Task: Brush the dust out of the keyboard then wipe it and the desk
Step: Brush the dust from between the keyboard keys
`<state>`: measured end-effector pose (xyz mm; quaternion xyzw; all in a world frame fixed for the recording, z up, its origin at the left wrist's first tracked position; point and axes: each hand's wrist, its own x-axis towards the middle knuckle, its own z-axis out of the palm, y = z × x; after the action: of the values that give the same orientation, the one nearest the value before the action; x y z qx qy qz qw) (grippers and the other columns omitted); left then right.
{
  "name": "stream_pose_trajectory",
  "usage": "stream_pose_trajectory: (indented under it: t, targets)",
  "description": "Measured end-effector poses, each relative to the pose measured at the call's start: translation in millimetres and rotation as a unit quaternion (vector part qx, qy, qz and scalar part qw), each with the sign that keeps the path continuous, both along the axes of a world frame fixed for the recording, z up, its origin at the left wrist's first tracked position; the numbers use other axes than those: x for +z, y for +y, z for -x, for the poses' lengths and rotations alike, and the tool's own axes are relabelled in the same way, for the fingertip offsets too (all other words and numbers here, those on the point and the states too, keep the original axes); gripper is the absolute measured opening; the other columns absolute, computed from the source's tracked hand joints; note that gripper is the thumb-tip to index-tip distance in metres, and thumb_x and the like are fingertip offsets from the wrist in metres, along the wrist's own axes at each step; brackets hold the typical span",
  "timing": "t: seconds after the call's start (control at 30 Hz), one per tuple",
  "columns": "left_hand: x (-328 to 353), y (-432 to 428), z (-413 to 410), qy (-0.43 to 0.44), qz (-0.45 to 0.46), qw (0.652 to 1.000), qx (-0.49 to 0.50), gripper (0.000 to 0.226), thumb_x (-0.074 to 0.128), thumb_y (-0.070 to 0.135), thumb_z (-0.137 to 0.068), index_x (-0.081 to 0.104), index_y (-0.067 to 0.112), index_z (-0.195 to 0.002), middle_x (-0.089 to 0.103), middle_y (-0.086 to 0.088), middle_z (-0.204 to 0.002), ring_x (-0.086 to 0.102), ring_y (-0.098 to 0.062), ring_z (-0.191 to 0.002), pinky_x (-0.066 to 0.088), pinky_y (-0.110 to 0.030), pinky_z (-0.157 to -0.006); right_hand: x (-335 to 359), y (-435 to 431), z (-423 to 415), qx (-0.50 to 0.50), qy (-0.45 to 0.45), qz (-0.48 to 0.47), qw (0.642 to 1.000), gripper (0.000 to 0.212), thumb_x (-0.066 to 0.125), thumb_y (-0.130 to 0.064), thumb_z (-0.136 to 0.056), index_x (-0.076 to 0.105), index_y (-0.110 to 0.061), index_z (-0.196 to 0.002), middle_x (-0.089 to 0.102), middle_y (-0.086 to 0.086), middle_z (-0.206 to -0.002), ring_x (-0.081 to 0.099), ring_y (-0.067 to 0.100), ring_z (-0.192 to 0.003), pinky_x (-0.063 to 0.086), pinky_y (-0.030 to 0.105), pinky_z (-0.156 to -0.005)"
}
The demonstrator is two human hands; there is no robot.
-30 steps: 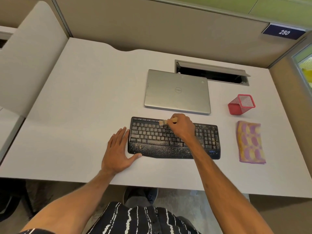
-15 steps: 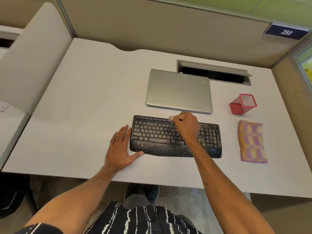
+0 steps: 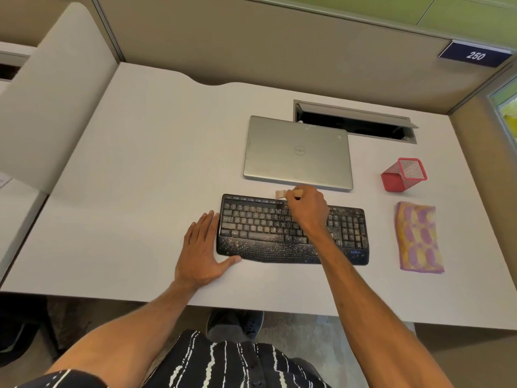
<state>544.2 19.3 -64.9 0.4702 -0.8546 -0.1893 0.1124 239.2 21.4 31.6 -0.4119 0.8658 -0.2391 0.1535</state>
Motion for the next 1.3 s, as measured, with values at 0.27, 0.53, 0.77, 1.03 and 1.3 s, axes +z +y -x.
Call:
stream_pose_trajectory:
  t: [0.27, 0.53, 0.77, 1.03, 1.3]
  targets:
    - [3.2, 1.0, 0.9, 0.005, 0.004, 1.000, 0.004, 0.123, 0.061, 0.091, -0.087, 0.015, 0.019, -0.176, 0.013, -0.001, -0.184, 0.009, -0.019, -0.170, 0.016, -0.052, -0.137, 5.9, -5.6, -1.8, 0.013, -0.011, -0.035, 0.999, 0.019, 0.070, -0.039, -0.091, 0.070, -0.025, -0.079, 0.067, -0.009, -0.062, 0.062, 0.007, -0.056, 0.046, 0.023, -0.055]
    - [4.4, 1.2, 0.4, 0.007, -0.001, 1.000, 0.006, 0.124, 0.060, 0.092, -0.086, 0.014, 0.021, -0.176, 0.013, -0.001, -0.184, 0.009, -0.019, -0.170, 0.016, -0.052, -0.137, 2.1, -3.8, -0.1, 0.020, -0.014, -0.051, 0.998, 0.020, 0.068, -0.042, -0.091, 0.069, -0.024, -0.083, 0.067, -0.010, -0.065, 0.065, 0.012, -0.060, 0.057, 0.031, -0.059]
    - [5.4, 1.3, 0.4, 0.008, -0.007, 1.000, 0.008, 0.125, 0.061, 0.093, -0.086, 0.013, 0.021, -0.176, 0.012, 0.000, -0.184, 0.008, -0.018, -0.171, 0.015, -0.052, -0.138, 3.8, -4.6, 6.2, 0.018, -0.006, -0.041, 0.999, 0.020, 0.067, -0.041, -0.093, 0.070, -0.024, -0.082, 0.066, -0.010, -0.065, 0.064, 0.012, -0.060, 0.052, 0.027, -0.057]
    - [4.8, 1.4, 0.1, 0.008, -0.007, 1.000, 0.008, 0.125, 0.060, 0.093, -0.086, 0.013, 0.021, -0.176, 0.012, 0.000, -0.184, 0.007, -0.018, -0.171, 0.015, -0.052, -0.138, 7.2, -2.7, 9.4, 0.004, -0.023, -0.039, 0.999, 0.021, 0.068, -0.039, -0.093, 0.071, -0.023, -0.078, 0.066, -0.007, -0.062, 0.061, 0.010, -0.056, 0.042, 0.022, -0.053]
    - [4.4, 2.3, 1.1, 0.013, 0.010, 1.000, 0.010, 0.124, 0.063, 0.091, -0.086, 0.017, 0.019, -0.176, 0.015, -0.001, -0.183, 0.010, -0.018, -0.170, 0.015, -0.050, -0.138, 4.0, 5.8, 9.9, -0.010, -0.024, -0.016, 1.000, 0.020, 0.067, -0.042, -0.094, 0.074, -0.025, -0.085, 0.067, -0.010, -0.063, 0.064, 0.010, -0.057, 0.047, 0.024, -0.054]
